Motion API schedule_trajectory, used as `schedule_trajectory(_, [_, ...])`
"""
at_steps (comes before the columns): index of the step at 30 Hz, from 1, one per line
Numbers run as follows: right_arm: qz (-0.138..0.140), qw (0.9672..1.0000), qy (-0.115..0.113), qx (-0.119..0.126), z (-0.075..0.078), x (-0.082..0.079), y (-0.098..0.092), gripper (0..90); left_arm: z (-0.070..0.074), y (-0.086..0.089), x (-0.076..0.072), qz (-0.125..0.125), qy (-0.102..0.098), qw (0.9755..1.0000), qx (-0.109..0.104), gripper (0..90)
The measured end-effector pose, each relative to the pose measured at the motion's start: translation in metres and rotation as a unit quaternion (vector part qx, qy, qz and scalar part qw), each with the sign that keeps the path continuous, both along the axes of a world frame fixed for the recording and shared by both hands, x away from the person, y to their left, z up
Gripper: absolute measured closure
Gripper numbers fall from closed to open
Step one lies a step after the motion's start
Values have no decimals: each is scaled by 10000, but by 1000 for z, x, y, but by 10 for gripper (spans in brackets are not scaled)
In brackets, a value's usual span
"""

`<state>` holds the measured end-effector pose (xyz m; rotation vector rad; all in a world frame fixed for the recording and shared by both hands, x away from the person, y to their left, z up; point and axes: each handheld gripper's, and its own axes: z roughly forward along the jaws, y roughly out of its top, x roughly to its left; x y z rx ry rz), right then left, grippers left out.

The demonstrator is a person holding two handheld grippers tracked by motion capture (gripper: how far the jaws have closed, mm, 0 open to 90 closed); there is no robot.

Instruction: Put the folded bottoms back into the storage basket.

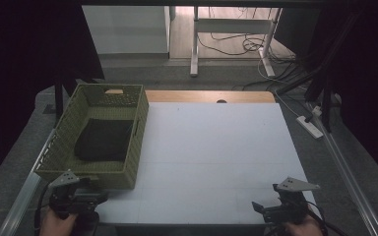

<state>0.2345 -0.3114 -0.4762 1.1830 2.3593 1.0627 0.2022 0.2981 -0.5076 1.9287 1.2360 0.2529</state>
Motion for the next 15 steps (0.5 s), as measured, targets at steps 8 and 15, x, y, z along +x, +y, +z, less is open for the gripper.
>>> schedule_trajectory(8, [-62,10000,-18,-66,0,-4,-3,8,0,0,0,-4,1,10000,-7,11])
schedule_trajectory(15, [-103,9999,18,-39,0,-4,-5,8,0,0,0,2,-6,10000,-16,11])
